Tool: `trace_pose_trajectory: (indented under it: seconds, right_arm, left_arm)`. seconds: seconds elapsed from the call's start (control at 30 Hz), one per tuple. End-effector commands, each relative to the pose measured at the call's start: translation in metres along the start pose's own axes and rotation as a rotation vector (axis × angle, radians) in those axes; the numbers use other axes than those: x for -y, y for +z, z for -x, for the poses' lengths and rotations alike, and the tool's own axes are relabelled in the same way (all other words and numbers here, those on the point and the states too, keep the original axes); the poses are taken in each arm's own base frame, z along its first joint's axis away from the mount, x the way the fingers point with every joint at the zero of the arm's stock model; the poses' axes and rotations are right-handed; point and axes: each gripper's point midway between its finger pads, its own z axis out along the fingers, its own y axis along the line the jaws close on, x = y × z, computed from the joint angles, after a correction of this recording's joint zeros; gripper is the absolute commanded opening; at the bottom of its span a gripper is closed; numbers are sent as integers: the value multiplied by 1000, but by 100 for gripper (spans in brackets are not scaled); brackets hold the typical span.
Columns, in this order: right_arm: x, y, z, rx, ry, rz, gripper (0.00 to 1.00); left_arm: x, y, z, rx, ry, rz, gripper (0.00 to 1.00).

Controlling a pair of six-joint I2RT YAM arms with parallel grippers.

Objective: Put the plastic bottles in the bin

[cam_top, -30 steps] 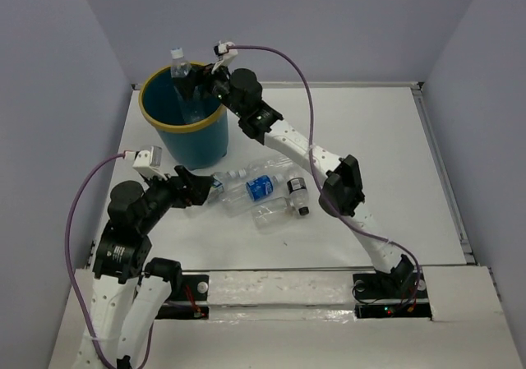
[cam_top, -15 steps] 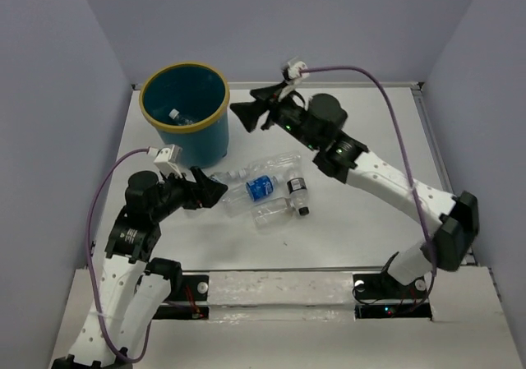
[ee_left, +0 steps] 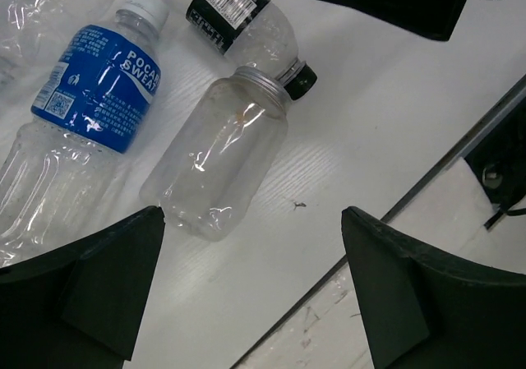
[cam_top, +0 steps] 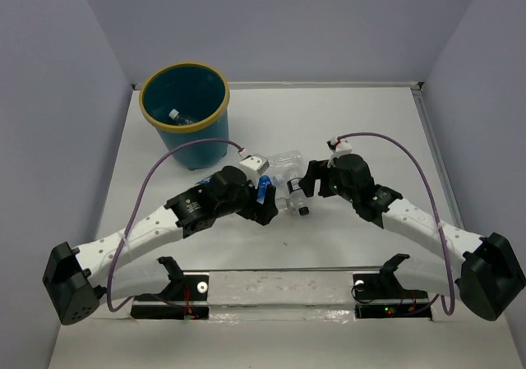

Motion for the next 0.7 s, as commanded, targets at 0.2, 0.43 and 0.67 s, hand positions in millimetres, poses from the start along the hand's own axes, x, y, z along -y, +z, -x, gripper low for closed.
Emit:
trace_pose_trajectory:
  seconds: [0.2,0.43,0.67]
  right_arm:
    - [17,19,6,-58,24,-41,84]
    - [17,29,2,-95,17,-28,84]
    - [14,32,1,-110,34,15,84]
  left_arm:
    - [26,39,24,29,256,15,99]
    - [18,72,1,-54,324,69,99]
    - [6,88,-22,-133,349,114,99]
